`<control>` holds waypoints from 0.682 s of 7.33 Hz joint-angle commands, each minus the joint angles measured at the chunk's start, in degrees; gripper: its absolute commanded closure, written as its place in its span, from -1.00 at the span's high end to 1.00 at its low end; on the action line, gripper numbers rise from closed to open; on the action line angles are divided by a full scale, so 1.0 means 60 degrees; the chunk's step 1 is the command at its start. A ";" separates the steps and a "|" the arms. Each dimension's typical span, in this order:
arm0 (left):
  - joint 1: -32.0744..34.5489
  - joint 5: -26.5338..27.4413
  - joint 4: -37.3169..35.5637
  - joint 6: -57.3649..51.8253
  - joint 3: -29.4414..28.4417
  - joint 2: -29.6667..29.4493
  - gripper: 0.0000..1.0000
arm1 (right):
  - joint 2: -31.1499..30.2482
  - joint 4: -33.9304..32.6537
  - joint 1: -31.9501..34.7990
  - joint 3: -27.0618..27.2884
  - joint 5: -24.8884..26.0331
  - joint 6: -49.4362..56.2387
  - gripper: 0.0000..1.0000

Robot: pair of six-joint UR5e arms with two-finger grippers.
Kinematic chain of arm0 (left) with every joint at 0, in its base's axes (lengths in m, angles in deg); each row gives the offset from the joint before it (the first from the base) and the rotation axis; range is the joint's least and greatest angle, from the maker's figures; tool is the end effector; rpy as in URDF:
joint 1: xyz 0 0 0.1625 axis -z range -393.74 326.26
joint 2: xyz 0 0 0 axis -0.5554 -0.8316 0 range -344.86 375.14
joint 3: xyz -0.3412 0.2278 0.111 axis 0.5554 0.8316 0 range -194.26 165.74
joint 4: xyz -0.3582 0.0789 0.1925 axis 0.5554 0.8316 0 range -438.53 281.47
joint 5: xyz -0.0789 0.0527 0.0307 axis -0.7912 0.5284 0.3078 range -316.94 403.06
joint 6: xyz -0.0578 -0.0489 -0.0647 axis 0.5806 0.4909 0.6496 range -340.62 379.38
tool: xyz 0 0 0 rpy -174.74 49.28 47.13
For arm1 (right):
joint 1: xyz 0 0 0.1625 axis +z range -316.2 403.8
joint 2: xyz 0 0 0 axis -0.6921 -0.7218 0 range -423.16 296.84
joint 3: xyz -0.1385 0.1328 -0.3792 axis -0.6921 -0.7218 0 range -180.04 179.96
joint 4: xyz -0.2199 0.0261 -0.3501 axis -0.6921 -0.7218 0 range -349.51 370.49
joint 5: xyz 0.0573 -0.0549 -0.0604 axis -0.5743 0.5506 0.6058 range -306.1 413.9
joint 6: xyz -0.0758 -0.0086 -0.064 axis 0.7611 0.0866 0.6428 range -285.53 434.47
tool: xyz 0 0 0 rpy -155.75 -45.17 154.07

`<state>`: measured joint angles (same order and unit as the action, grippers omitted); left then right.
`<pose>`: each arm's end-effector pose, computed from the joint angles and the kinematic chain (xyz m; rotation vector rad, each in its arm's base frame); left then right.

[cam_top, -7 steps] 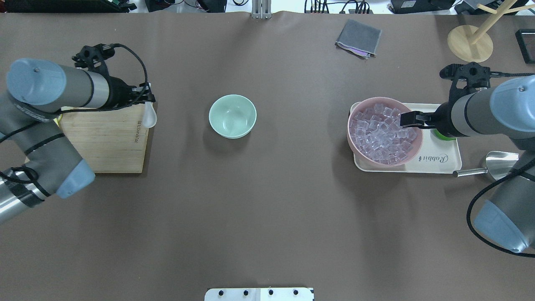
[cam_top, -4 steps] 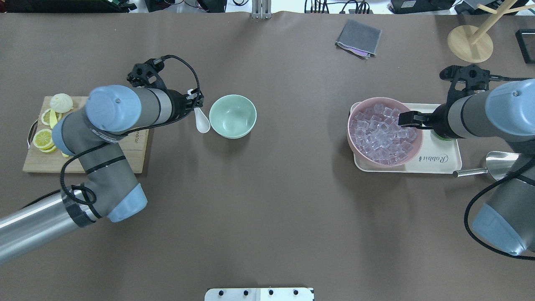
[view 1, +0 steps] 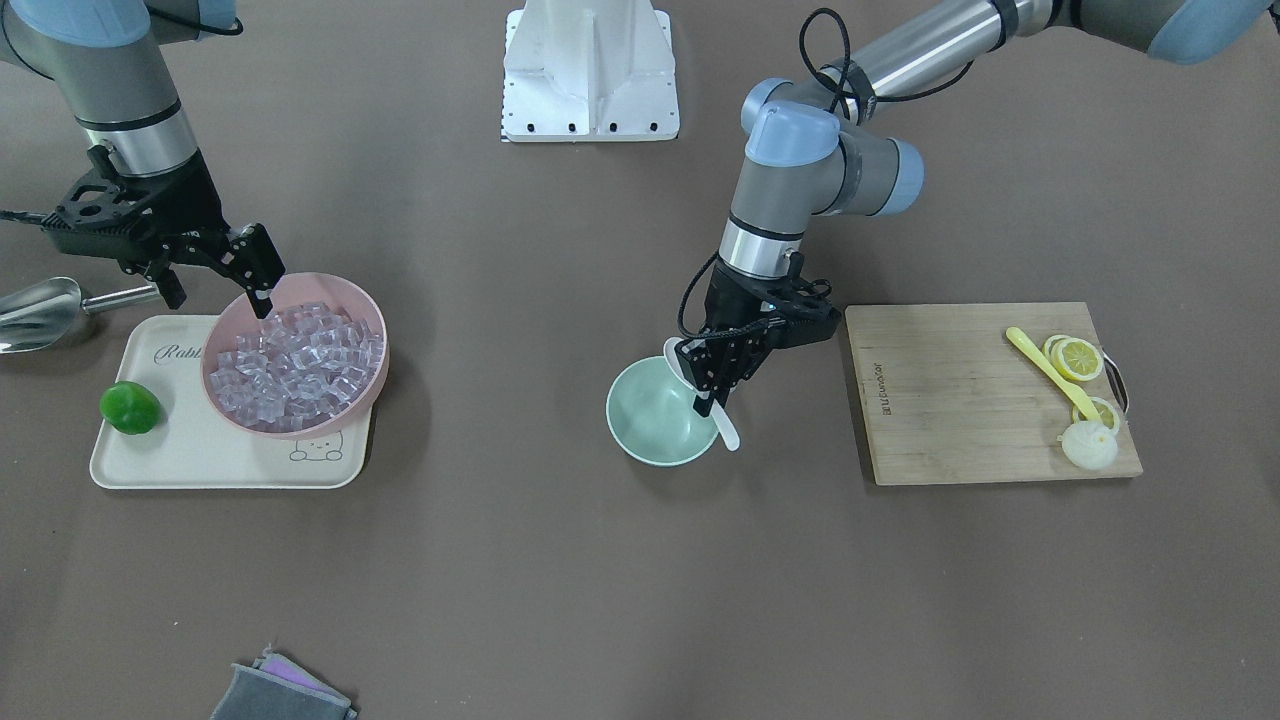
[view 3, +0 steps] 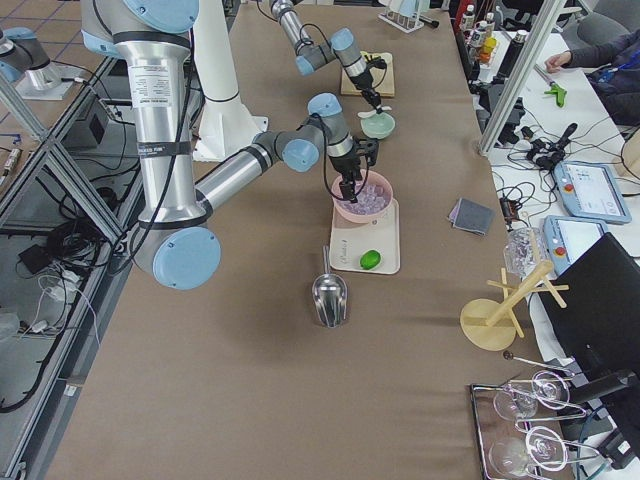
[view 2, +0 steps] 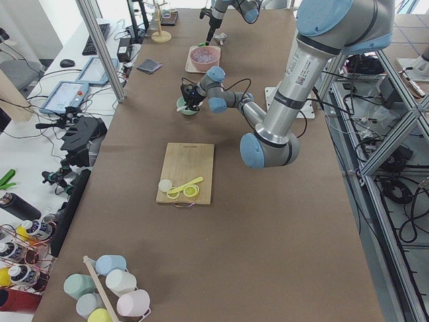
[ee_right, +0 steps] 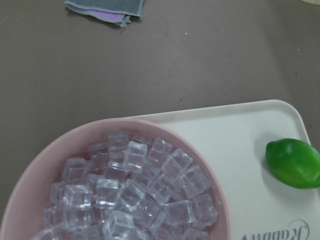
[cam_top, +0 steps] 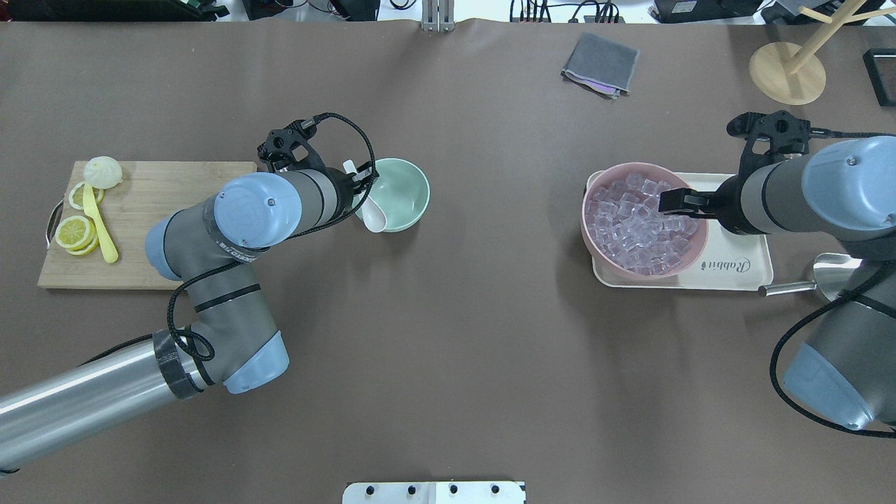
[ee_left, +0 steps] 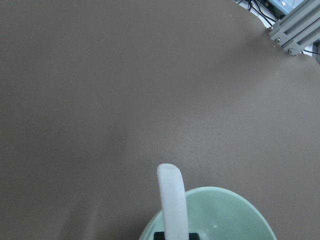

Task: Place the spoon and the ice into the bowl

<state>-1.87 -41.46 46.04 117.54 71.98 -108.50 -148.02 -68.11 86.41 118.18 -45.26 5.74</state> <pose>0.5258 -0.4951 0.2738 0.3215 1.1063 -0.6755 -0.2926 -0.4288 0.3696 0.2848 -0.7443 0.2903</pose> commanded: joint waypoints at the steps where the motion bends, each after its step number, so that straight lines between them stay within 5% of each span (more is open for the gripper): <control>1: -0.0008 0.0025 -0.0006 -0.0114 -0.0032 -0.0062 0.43 | 0.0008 0.0005 -0.0027 0.0013 0.0060 0.0000 1.00; 2: 0.0006 0.0025 -0.0006 -0.0913 0.0069 0.0112 0.96 | 0.0022 0.0005 -0.0027 0.0014 0.0090 0.0000 1.00; 3: 0.0065 -0.0106 -0.0049 -0.2255 0.0505 0.0432 0.97 | 0.0022 0.0005 -0.0027 0.0014 0.0090 0.0000 0.99; 5: 0.0864 -0.1752 -0.2292 -0.4395 0.2564 0.1266 0.97 | 0.0037 -0.0024 -0.0143 -0.0045 0.0367 0.0000 0.92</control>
<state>-0.04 -45.81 40.37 99.77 80.04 -103.93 -147.84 -68.12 86.04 118.15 -44.05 5.74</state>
